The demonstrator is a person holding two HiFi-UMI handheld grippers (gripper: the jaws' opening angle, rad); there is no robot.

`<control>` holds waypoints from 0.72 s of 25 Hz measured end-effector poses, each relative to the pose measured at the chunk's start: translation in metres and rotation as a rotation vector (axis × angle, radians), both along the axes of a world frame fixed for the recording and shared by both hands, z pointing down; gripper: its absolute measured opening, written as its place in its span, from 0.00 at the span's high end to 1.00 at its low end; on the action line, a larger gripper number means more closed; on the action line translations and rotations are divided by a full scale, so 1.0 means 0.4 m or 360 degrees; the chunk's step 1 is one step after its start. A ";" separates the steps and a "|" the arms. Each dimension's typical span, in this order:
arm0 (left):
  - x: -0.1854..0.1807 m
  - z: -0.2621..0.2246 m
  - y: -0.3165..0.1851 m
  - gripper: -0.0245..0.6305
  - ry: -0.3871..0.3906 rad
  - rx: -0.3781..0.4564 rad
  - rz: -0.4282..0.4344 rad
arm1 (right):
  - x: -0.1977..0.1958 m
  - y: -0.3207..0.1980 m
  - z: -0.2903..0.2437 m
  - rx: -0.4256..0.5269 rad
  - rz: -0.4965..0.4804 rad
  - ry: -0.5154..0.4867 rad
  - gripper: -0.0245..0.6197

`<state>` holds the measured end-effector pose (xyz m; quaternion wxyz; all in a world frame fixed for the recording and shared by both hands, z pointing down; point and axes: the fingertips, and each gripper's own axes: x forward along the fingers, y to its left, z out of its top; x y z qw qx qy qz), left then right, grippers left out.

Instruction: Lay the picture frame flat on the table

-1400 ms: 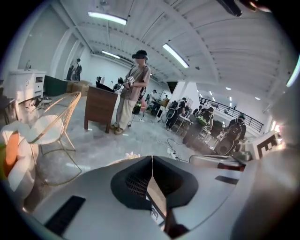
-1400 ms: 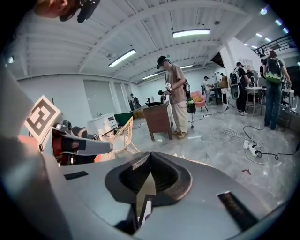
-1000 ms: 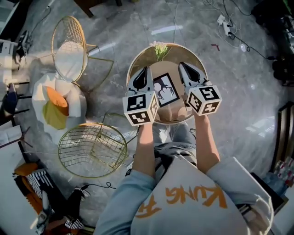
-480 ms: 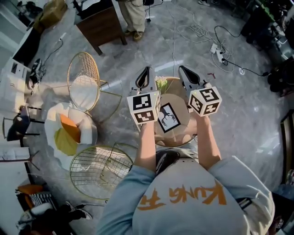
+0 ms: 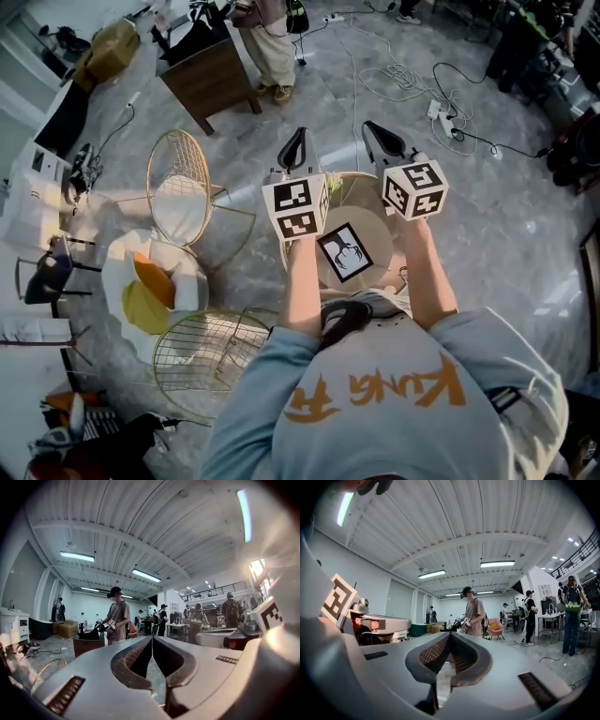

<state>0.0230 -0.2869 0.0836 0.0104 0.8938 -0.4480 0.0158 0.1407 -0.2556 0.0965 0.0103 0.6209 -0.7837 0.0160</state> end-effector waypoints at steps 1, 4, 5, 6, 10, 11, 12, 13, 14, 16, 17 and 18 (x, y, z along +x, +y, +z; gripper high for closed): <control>0.001 0.001 -0.001 0.93 -0.0005 0.0006 0.0001 | -0.001 -0.002 -0.002 0.0005 -0.0004 0.0007 0.97; 0.007 0.010 -0.003 0.93 -0.0016 0.0001 0.0003 | 0.003 -0.005 -0.006 0.0016 -0.0014 0.0026 0.97; 0.011 0.013 -0.005 0.93 -0.0012 0.0000 0.0003 | 0.008 -0.005 -0.005 0.0015 -0.0015 0.0034 0.97; 0.017 0.015 -0.007 0.93 -0.0007 0.0003 0.0004 | 0.013 -0.005 -0.003 0.0014 -0.0014 0.0041 0.97; 0.031 0.010 -0.011 0.93 0.0017 0.0013 -0.0011 | 0.031 -0.003 0.000 0.0009 -0.0015 0.0061 0.97; 0.035 0.007 -0.011 0.93 0.0025 0.0013 -0.0015 | 0.036 -0.002 -0.005 0.0013 -0.0017 0.0068 0.97; 0.041 0.005 -0.009 0.93 0.0031 0.0013 -0.0014 | 0.042 0.000 -0.010 0.0018 -0.0018 0.0075 0.97; 0.048 0.005 -0.006 0.93 0.0038 0.0014 -0.0008 | 0.047 0.002 -0.014 0.0022 -0.0018 0.0079 0.97; 0.054 0.008 -0.004 0.93 0.0045 0.0013 -0.0002 | 0.048 0.003 -0.016 0.0025 -0.0019 0.0083 0.97; 0.059 0.018 0.000 0.93 0.0042 -0.0003 0.0003 | 0.044 0.002 -0.015 0.0026 -0.0031 0.0093 0.97; 0.061 0.021 0.003 0.93 0.0036 -0.0011 0.0006 | 0.039 0.000 -0.013 0.0025 -0.0039 0.0100 0.97; 0.064 0.022 0.005 0.93 0.0031 -0.0016 0.0012 | 0.035 -0.001 -0.013 0.0023 -0.0046 0.0106 0.97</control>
